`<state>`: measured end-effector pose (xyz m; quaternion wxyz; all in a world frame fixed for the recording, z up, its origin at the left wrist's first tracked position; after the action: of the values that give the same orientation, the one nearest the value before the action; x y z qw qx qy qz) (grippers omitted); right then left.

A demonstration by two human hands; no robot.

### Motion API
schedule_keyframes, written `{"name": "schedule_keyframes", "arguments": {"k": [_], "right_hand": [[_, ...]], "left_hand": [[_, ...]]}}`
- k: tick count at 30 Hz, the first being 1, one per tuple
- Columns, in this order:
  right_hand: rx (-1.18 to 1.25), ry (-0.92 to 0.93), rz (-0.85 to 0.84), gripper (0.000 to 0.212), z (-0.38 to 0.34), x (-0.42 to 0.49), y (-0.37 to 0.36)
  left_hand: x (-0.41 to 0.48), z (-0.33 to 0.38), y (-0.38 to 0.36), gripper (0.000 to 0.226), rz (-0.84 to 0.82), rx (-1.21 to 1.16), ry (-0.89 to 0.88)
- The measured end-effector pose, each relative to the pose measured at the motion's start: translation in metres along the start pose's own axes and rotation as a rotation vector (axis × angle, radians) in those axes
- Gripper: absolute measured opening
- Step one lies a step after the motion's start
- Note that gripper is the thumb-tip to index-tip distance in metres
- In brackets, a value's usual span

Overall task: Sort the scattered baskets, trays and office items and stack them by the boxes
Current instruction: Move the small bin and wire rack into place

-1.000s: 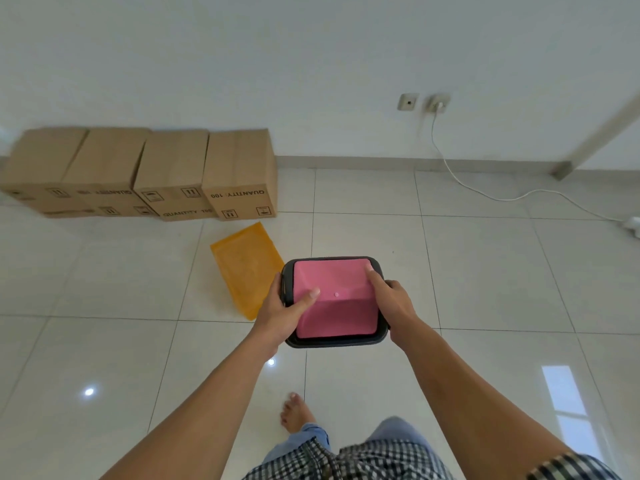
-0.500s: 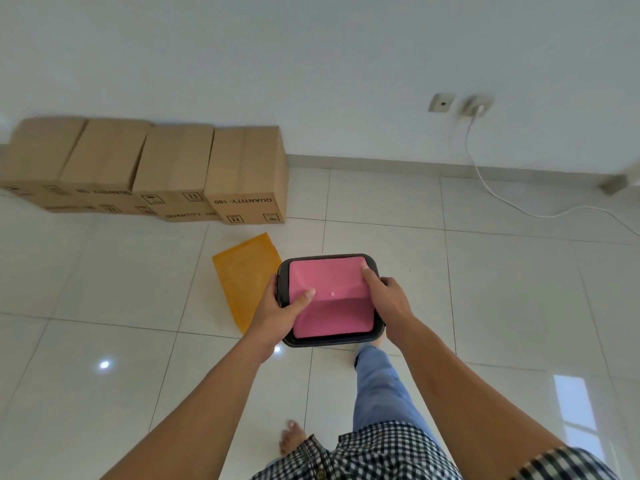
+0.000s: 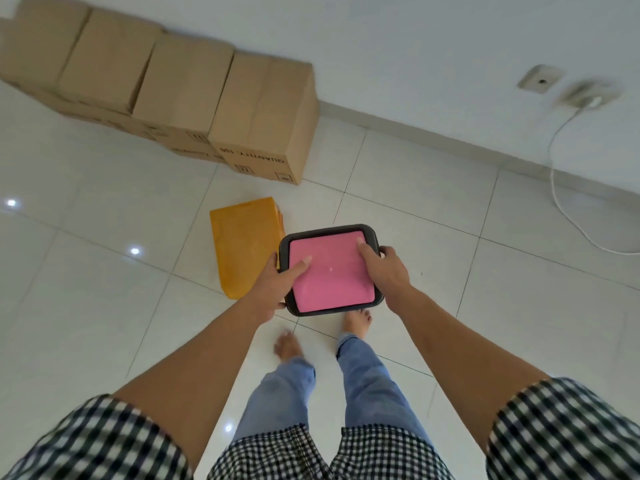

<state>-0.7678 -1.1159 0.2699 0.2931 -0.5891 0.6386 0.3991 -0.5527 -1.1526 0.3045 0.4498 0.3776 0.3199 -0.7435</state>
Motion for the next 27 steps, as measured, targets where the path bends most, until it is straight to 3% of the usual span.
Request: {"name": "schedule_keyframes", "arguments": {"k": [4, 7, 14, 19, 27], "right_hand": [[-0.057, -0.033, -0.044, 0.085, -0.003, 0.040, 0.003], [-0.065, -0.072, -0.072, 0.084, 0.003, 0.074, -0.002], [-0.042, -0.160, -0.123, 0.078, 0.025, 0.170, -0.018], [-0.038, -0.182, -0.129, 0.076, 0.042, 0.243, -0.031], [-0.016, -0.149, -0.125, 0.076, 0.056, 0.319, -0.048]], "left_hand": [[0.039, 0.001, 0.006, 0.089, 0.050, -0.038, 0.097], [0.074, -0.004, 0.015, 0.098, 0.073, -0.035, 0.143], [0.175, -0.029, 0.045, 0.097, 0.056, -0.035, 0.204], [0.246, -0.048, 0.064, 0.062, 0.050, -0.030, 0.217], [0.320, -0.056, 0.088, 0.055, 0.037, -0.019, 0.182]]}}
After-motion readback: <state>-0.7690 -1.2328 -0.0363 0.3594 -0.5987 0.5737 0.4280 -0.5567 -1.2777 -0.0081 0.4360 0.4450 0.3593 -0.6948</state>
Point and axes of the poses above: each hand's wrist, its own x-axis towards the middle knuckle, its own y-axis out of the back of the hand, z = x × y, the point moved 1 cm from there along x, towards the middle knuckle, and after that the axes turned 15 degrees about -z, right-handed, at the moved point
